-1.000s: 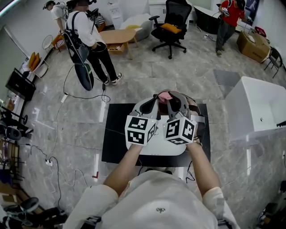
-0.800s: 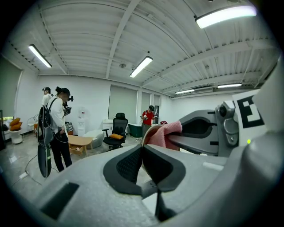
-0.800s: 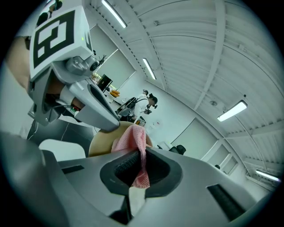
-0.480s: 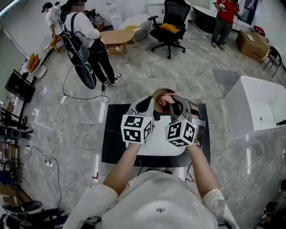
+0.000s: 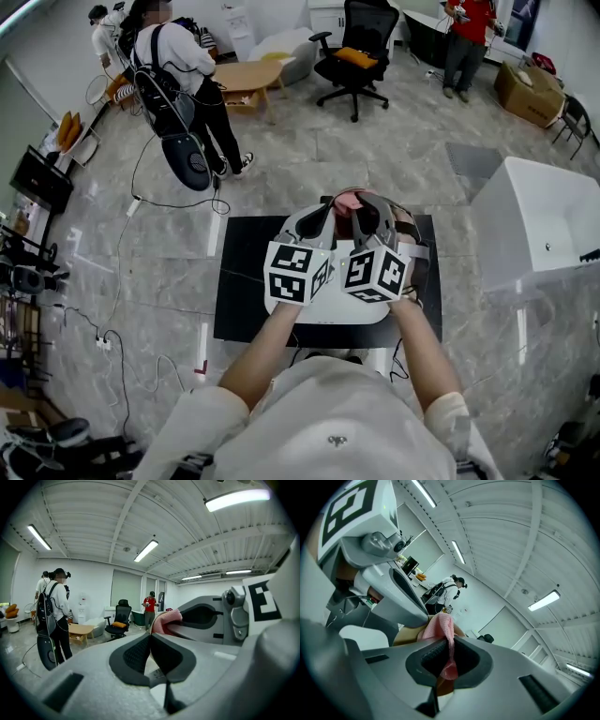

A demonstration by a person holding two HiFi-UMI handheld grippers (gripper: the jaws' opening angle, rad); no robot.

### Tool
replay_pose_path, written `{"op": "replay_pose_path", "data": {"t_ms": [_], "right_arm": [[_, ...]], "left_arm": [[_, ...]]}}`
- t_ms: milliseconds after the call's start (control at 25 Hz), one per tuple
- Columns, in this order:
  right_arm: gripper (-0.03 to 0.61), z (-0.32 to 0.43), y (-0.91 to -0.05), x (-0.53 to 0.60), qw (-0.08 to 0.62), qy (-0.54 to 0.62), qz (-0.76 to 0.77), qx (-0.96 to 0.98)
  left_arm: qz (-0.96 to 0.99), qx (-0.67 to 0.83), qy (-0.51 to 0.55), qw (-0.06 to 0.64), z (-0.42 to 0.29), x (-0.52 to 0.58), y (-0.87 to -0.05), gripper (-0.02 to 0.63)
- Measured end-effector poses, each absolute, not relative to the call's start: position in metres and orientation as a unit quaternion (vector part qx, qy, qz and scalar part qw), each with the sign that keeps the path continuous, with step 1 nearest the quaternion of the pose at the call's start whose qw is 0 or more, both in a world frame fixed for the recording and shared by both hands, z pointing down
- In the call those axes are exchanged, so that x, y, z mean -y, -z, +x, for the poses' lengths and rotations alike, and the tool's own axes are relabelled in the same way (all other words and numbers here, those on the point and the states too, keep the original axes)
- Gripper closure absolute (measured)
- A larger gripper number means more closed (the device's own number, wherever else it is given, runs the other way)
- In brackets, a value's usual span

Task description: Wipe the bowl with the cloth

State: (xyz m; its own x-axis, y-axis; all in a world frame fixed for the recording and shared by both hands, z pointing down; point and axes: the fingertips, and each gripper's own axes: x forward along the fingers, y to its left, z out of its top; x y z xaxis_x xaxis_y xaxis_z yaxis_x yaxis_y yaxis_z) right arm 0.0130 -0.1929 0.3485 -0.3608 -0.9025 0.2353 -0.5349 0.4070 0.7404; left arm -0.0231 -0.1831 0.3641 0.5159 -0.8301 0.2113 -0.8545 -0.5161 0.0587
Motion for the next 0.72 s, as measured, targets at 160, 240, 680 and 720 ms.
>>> {"op": "replay_pose_path", "data": {"t_ms": [160, 240, 680, 720], "right_arm": [[0.563, 0.005, -0.350, 0.188, 0.327, 0.293, 0.453, 0.776], [0.563, 0.003, -0.354, 0.187, 0.328, 0.290, 0.449, 0.779], [0.563, -0.008, -0.384, 0.175, 0.366, 0.265, 0.382, 0.806], [0.563, -0.010, -0.388, 0.172, 0.371, 0.268, 0.373, 0.807]], "left_arm": [[0.871, 0.480, -0.076, 0.074, -0.016, 0.178, -0.361, 0.595], [0.871, 0.480, -0.076, 0.073, -0.018, 0.176, -0.361, 0.597], [0.867, 0.487, -0.070, 0.074, -0.022, 0.177, -0.357, 0.595], [0.867, 0.488, -0.070, 0.073, -0.022, 0.176, -0.357, 0.595]]}}
